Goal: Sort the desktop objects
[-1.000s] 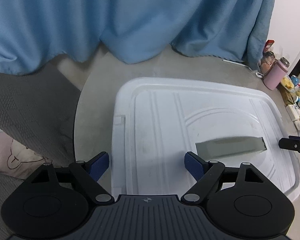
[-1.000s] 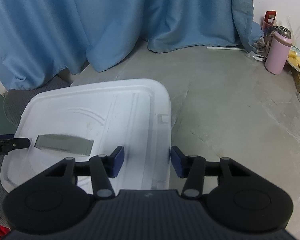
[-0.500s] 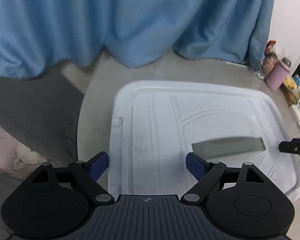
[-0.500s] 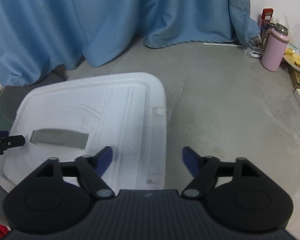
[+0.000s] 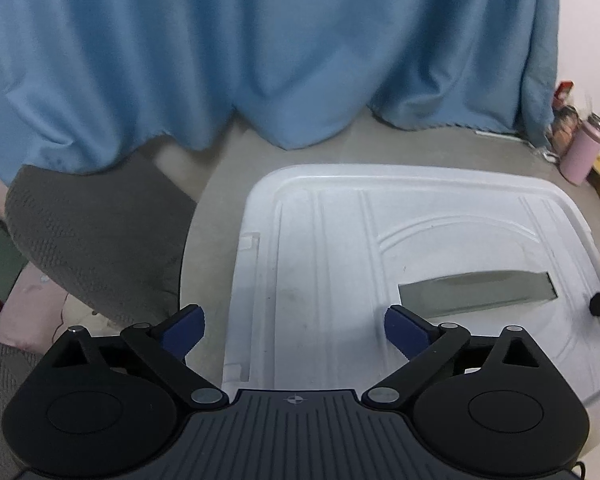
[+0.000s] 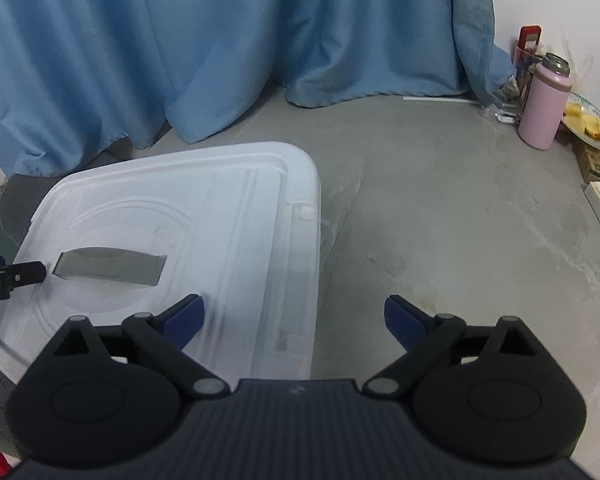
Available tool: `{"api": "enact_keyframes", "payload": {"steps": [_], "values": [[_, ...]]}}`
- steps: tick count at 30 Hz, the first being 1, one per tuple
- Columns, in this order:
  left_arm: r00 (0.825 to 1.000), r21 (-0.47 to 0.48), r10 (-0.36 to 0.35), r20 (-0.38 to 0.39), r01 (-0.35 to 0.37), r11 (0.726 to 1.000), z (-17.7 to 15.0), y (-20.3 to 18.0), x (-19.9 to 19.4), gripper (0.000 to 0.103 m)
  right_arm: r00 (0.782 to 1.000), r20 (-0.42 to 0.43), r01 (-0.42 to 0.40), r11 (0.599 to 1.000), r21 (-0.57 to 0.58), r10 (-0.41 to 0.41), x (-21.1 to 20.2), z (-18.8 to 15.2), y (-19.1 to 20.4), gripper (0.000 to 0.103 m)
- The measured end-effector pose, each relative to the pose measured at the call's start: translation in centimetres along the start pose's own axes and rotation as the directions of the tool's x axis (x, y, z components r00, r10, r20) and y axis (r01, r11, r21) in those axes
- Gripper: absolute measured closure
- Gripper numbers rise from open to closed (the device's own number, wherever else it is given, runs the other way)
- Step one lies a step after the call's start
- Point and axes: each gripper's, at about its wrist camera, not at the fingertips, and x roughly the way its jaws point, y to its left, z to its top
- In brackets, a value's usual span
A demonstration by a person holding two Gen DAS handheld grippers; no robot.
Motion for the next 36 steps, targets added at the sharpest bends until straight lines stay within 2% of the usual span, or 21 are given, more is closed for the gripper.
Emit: {"api": "enact_keyframes", "payload": {"steps": [4, 8, 12, 18, 25, 30, 36], "values": [[0.998, -0.004, 0.031, 0.063, -0.031, 1.0, -0.6, -0.7, -1.9, 0.005, 0.997, 0.065, -0.052, 0.999, -0.002, 0.052, -2.1, -0.3, 0.1, 0.007], [0.986, -0.047, 0.036, 0.161, -0.029, 0.998, -1.5, -1.5, -4.9, 0.004, 0.993, 0.101, -0.053, 0.998, -0.042, 0.057, -3.9, -1.1, 0.7, 0.007], [0.978, -0.083, 0.033, 0.207, -0.017, 0.996, -3.1, -2.1, -7.0, 0.004, 0.991, 0.125, -0.048, 0.997, -0.064, 0.056, -5.6, -2.4, 1.6, 0.007], [0.975, -0.095, 0.011, 0.223, 0.01, 0.995, -6.4, -3.3, -9.0, 0.004, 0.987, 0.151, -0.039, 0.996, -0.078, 0.05, -7.5, -4.9, 2.7, 0.007], [0.973, -0.098, -0.014, 0.232, 0.038, 0.994, -12.0, -3.9, -10.9, 0.003, 0.98, 0.197, -0.025, 0.996, -0.085, 0.041, -9.4, -9.3, 4.2, 0.007], [0.978, -0.104, -0.011, 0.21, 0.034, 0.994, -15.9, -4.0, -11.4, 0.003, 0.984, 0.179, -0.011, 0.998, -0.064, 0.023, -9.4, -12.7, 4.9, 0.007], [0.977, -0.135, 0.004, 0.213, 0.025, 0.991, -20.5, -3.9, -11.6, 0.003, 0.978, 0.21, 0.017, 0.999, -0.045, -0.007, -9.0, -16.8, 5.6, 0.007]]}}
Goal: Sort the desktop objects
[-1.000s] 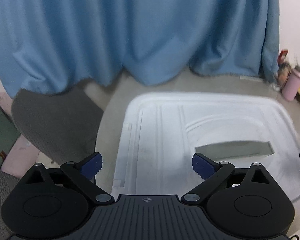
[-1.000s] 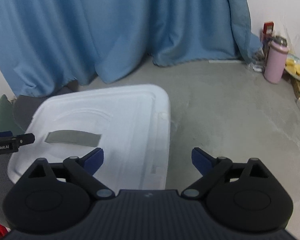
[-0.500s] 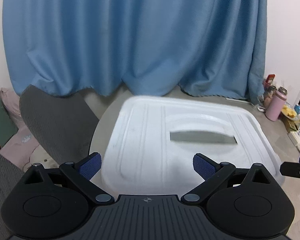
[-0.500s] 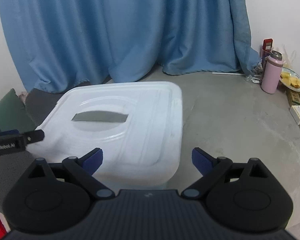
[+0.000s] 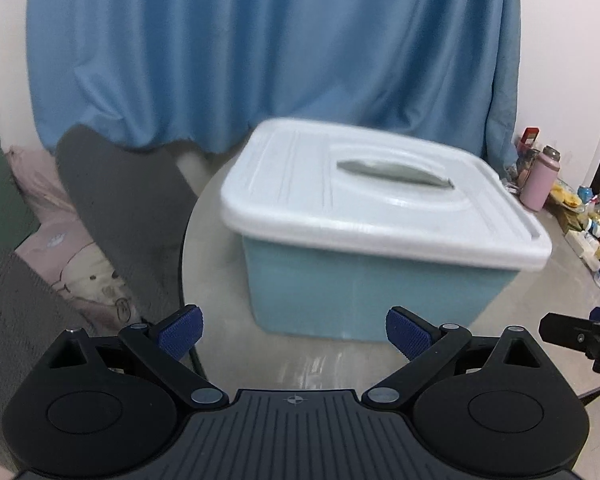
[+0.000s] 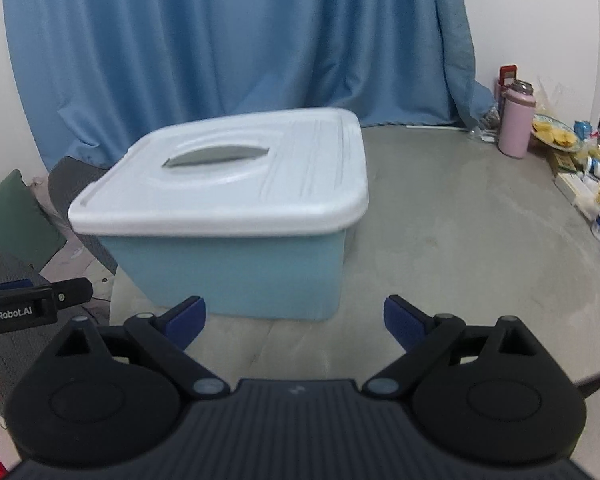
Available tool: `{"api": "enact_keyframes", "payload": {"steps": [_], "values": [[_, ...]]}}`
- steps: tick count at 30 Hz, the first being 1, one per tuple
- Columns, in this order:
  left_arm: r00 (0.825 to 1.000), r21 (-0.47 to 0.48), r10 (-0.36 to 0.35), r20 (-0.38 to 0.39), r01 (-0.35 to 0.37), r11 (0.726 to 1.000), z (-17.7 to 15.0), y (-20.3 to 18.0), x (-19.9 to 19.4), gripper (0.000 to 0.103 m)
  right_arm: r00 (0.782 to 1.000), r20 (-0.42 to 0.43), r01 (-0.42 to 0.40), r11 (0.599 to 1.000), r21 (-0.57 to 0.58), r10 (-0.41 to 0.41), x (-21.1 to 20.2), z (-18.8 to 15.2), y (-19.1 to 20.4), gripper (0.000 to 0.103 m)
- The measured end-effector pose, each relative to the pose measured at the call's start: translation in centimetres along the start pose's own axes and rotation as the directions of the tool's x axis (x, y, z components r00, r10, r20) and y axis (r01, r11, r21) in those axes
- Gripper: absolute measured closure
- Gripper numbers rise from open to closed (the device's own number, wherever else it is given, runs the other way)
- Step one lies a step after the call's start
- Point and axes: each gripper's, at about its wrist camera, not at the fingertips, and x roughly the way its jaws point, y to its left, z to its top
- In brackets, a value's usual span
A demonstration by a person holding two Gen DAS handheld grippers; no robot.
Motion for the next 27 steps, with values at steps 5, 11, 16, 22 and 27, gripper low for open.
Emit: {"api": "enact_keyframes", "payload": {"steps": [5, 11, 16, 22, 27], "values": [[1.0, -0.005, 0.024, 0.013, -0.024, 1.0, -2.9, 0.5, -0.3, 0.004, 1.0, 0.023, 0.008, 1.0, -0.006, -0.008, -0.1, -2.7, 0.7, 0.007], [0.998, 0.026, 0.039, 0.039, -0.04, 0.999, -5.4, 0.4, -0.5, 0.003, 0.999, 0.045, 0.0, 1.0, -0.018, 0.001, 0.0, -4.8, 1.2, 0.007], [0.998, 0.036, 0.027, 0.048, -0.029, 0.999, -6.7, 0.4, -0.1, 0.004, 0.998, 0.066, 0.002, 1.0, -0.019, -0.001, 0.3, -6.4, 1.3, 0.007], [0.998, 0.023, 0.017, 0.068, -0.019, 1.0, -7.9, 0.3, 0.6, 0.003, 0.996, 0.091, -0.003, 1.0, -0.018, 0.005, 0.8, -7.9, 1.6, 0.007], [0.996, 0.041, 0.009, 0.086, -0.012, 0.999, -8.5, -0.1, 1.0, 0.004, 0.995, 0.1, 0.004, 0.999, -0.032, -0.001, 1.1, -8.9, 1.9, 0.007]]}}
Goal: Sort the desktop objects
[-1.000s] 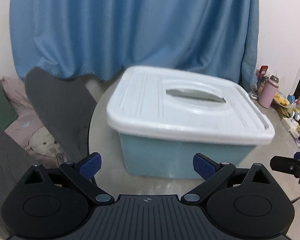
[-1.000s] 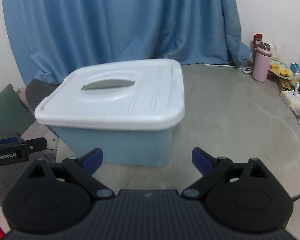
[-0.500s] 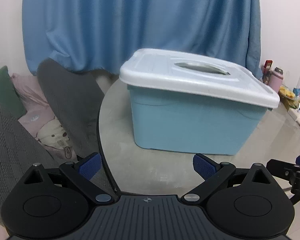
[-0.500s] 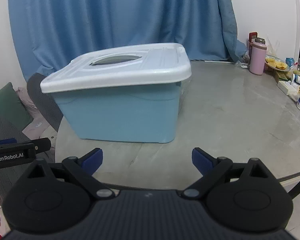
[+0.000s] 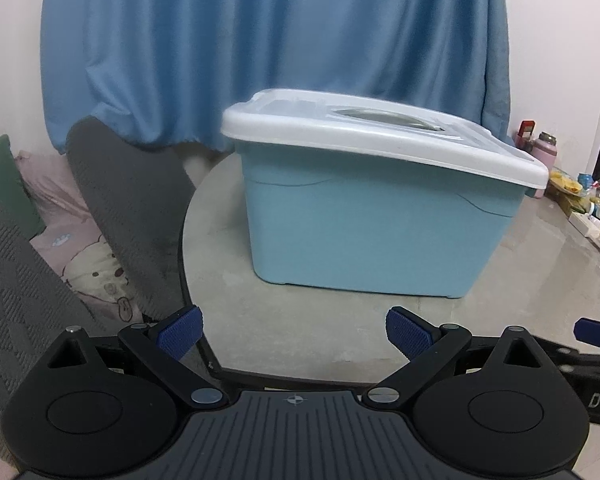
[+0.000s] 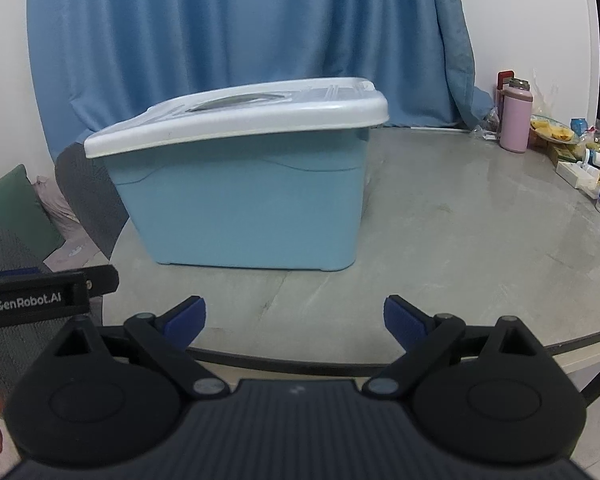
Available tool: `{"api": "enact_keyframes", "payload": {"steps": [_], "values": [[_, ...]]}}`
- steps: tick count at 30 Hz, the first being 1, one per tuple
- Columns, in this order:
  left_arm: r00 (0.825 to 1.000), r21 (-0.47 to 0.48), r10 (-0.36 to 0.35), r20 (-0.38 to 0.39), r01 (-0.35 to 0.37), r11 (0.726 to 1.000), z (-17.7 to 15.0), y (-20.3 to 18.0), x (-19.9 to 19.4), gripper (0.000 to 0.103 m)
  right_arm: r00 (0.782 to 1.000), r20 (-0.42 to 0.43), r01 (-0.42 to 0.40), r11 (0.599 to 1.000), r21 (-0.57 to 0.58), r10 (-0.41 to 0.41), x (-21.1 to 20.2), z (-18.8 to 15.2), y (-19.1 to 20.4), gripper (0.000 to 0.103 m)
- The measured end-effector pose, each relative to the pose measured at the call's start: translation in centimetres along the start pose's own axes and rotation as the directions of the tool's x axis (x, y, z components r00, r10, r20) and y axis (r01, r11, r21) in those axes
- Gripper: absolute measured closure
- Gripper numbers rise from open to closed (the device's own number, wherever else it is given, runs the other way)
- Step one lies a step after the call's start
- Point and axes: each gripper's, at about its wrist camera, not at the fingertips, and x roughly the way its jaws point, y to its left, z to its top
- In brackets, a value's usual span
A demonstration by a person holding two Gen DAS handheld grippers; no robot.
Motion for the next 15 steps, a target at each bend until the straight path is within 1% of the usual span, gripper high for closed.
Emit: {"api": "enact_keyframes", "payload": {"steps": [15], "values": [[1.0, 0.028, -0.022, -0.003, 0.022, 0.999, -0.27, -0.59, 0.93, 0.004, 1.0, -0.011, 0.002, 1.0, -0.013, -0.002, 0.89, -0.25, 0.23, 0.007]]}}
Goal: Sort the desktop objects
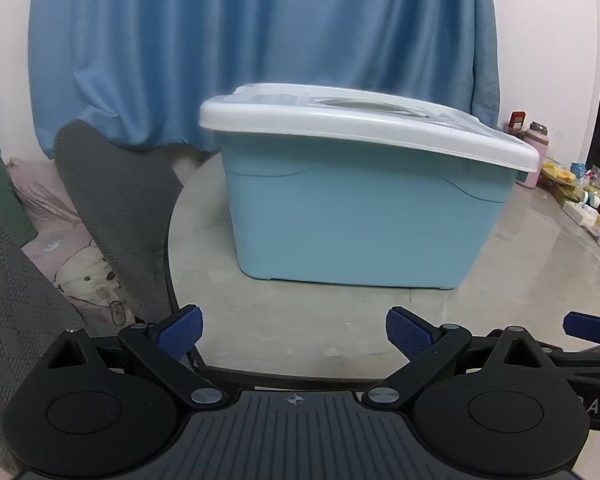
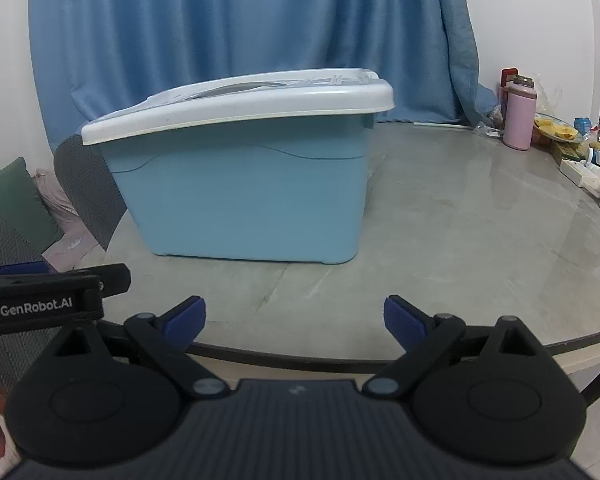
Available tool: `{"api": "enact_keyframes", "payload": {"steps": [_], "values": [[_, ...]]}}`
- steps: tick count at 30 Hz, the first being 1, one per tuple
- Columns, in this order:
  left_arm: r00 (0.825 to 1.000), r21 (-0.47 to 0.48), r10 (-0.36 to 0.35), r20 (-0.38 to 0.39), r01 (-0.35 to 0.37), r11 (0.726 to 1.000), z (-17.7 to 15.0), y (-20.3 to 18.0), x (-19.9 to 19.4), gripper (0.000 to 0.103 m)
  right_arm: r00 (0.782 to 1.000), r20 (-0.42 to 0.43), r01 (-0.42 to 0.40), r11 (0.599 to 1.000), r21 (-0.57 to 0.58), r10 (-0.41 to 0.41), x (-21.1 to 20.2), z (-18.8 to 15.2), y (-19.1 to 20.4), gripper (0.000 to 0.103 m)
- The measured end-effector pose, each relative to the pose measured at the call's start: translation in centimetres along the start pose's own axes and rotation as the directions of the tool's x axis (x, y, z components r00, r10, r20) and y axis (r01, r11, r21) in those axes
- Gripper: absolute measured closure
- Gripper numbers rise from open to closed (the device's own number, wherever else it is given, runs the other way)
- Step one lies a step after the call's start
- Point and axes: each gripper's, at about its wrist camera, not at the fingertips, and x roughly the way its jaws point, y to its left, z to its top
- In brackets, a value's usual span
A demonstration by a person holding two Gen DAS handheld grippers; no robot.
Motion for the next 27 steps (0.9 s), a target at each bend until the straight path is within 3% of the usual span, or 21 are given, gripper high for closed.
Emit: {"api": "enact_keyframes", "payload": {"steps": [20, 27], "values": [[1.0, -0.003, -0.002, -0.002, 0.002, 1.0, 0.2, 0.19, 0.41, 0.004, 1.0, -0.002, -0.009, 1.0, -0.006, 0.009, 0.37, 0.36, 0.58, 0.007], [1.0, 0.041, 0.013, 0.02, -0.014, 0.999, 0.27, -0.11, 0.03, 0.004, 1.0, -0.008, -0.007, 1.0, -0.007, 0.007, 0.46, 0.31, 0.85, 0.007]]}}
